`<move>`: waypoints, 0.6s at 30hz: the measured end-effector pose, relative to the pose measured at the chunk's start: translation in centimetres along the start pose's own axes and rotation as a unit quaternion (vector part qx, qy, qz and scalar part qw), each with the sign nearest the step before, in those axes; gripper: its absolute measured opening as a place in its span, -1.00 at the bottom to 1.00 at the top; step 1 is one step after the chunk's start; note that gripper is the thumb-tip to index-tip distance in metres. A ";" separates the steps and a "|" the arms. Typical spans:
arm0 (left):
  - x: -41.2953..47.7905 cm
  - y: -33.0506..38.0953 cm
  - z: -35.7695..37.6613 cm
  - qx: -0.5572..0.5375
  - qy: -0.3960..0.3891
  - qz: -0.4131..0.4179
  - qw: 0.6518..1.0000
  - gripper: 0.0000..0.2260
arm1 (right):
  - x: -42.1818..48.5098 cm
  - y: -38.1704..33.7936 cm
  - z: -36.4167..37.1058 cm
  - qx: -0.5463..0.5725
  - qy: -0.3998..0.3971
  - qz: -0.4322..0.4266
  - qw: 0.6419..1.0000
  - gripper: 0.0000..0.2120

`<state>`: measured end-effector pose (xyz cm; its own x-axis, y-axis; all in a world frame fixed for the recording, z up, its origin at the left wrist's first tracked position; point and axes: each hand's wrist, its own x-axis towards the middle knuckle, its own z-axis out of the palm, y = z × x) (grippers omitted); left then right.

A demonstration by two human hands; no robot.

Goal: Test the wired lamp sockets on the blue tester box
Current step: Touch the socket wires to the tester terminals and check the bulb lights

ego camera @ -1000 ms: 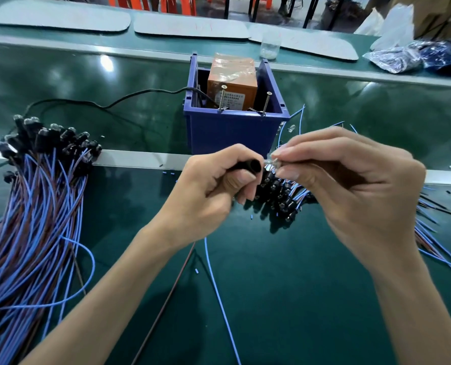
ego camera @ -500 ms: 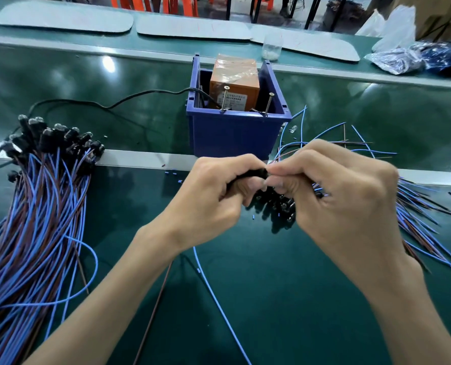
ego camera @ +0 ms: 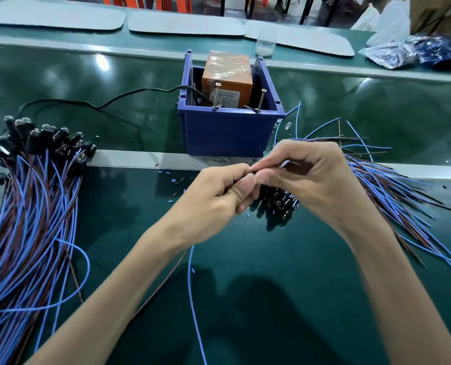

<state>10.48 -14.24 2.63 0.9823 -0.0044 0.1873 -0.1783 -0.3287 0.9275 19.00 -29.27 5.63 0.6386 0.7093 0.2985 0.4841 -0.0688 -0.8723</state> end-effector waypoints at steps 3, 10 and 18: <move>0.4 0.0 -0.5 0.030 -0.031 -0.003 0.999 -0.75 | 0.1 0.2 -1.0 -0.078 -0.045 -0.034 0.995 -0.80; 0.1 0.0 -0.4 0.142 -0.059 0.011 0.988 -0.72 | 0.0 0.5 0.2 -0.286 -0.088 -0.115 0.947 -0.74; 0.0 0.1 0.4 0.052 0.004 -0.024 0.998 -0.63 | 0.3 0.9 0.6 -0.307 -0.050 -0.133 0.941 -0.77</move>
<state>10.47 -14.69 2.58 0.9892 0.0206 0.1453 -0.1229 -0.4253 0.8967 19.26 -28.69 4.65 0.4004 0.8197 0.4097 0.8931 -0.2491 -0.3745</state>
